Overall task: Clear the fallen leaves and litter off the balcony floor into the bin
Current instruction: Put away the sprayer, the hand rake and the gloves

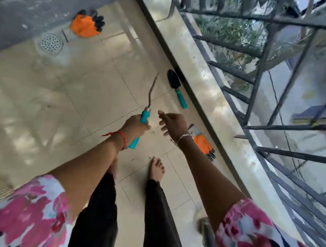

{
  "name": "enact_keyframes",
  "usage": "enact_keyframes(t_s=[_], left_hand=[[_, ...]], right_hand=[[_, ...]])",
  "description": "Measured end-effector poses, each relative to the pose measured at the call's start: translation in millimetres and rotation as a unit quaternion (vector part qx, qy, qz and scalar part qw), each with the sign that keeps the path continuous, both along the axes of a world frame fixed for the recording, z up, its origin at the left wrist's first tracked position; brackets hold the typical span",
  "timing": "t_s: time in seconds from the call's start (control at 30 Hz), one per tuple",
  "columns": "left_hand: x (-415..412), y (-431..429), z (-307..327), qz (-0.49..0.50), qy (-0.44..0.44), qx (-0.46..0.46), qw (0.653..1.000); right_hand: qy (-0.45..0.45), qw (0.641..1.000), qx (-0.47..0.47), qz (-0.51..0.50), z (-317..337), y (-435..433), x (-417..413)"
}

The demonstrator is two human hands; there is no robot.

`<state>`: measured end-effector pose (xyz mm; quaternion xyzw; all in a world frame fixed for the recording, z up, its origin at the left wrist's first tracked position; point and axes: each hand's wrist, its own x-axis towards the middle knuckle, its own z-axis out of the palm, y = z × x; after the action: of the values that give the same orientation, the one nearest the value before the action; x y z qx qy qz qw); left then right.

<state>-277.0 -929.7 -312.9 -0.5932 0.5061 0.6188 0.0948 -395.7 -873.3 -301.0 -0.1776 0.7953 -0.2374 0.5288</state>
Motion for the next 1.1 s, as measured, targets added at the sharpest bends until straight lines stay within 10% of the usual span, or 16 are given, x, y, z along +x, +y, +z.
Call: enact_keyframes(t_s=[0.23, 0.47, 0.83, 1.1], left_hand=[[-35, 65, 158, -0.167, 0.043, -0.073, 0.982], [-49, 179, 278, -0.399, 0.141, -0.162, 0.892], [-103, 442, 357, -0.745, 0.155, -0.124, 0.637], [-99, 678, 348, -0.795, 0.174, -0.066, 0.577]], right_hand=[[0.007, 0.996, -0.037, -0.075, 158, 76, -8], [0.107, 0.955, -0.092, -0.261, 270, 205, 13], [0.115, 0.771, -0.072, -0.622, 340, 522, 36], [0.093, 0.626, -0.098, -0.768, 357, 753, 105]])
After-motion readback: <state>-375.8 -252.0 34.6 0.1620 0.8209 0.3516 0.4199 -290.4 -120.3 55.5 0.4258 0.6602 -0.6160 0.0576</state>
